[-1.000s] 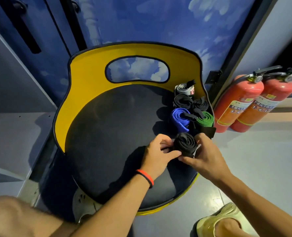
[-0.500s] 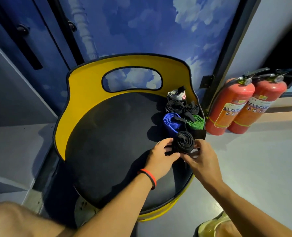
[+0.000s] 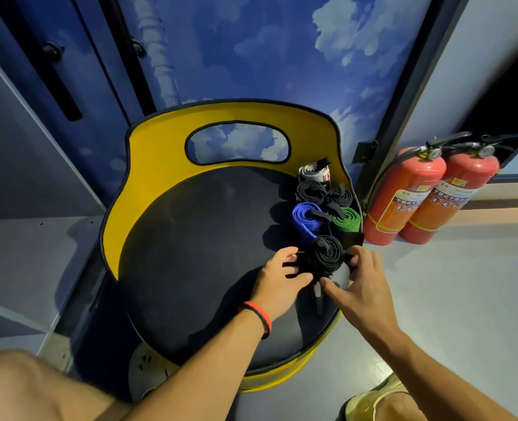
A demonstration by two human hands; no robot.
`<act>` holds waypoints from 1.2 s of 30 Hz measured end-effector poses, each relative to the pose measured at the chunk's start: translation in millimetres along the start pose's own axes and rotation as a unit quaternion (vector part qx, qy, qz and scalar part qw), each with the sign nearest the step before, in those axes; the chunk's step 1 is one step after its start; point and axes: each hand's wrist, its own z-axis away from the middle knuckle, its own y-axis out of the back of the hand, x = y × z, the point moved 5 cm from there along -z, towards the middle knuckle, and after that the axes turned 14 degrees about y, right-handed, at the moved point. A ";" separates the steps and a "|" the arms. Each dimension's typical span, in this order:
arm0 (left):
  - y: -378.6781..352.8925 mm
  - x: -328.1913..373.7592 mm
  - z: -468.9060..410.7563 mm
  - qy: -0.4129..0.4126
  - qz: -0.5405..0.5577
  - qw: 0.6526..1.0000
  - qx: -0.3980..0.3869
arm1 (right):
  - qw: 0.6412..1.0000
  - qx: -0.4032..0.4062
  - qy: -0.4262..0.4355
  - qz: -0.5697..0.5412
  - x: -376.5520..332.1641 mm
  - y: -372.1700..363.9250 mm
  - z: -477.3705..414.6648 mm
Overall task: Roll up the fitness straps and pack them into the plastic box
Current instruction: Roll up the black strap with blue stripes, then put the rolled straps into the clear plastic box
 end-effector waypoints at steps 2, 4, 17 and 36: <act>12.1 3.4 4.6 -0.009 -0.006 1.000 0.013 | 1.000 0.011 0.025 0.007 -11.6 7.3 -0.5; 26.7 10.1 9.7 -0.018 -0.011 0.999 0.036 | 0.998 0.008 0.053 0.020 -27.0 12.0 -6.7; 189.2 98.1 98.9 -0.077 -0.049 0.955 0.282 | 0.979 -0.053 0.195 -0.013 -218.7 -11.4 -112.1; 486.4 210.7 269.0 -0.129 -0.193 0.770 0.595 | 0.903 -0.106 0.412 -0.057 -566.7 -80.4 -205.2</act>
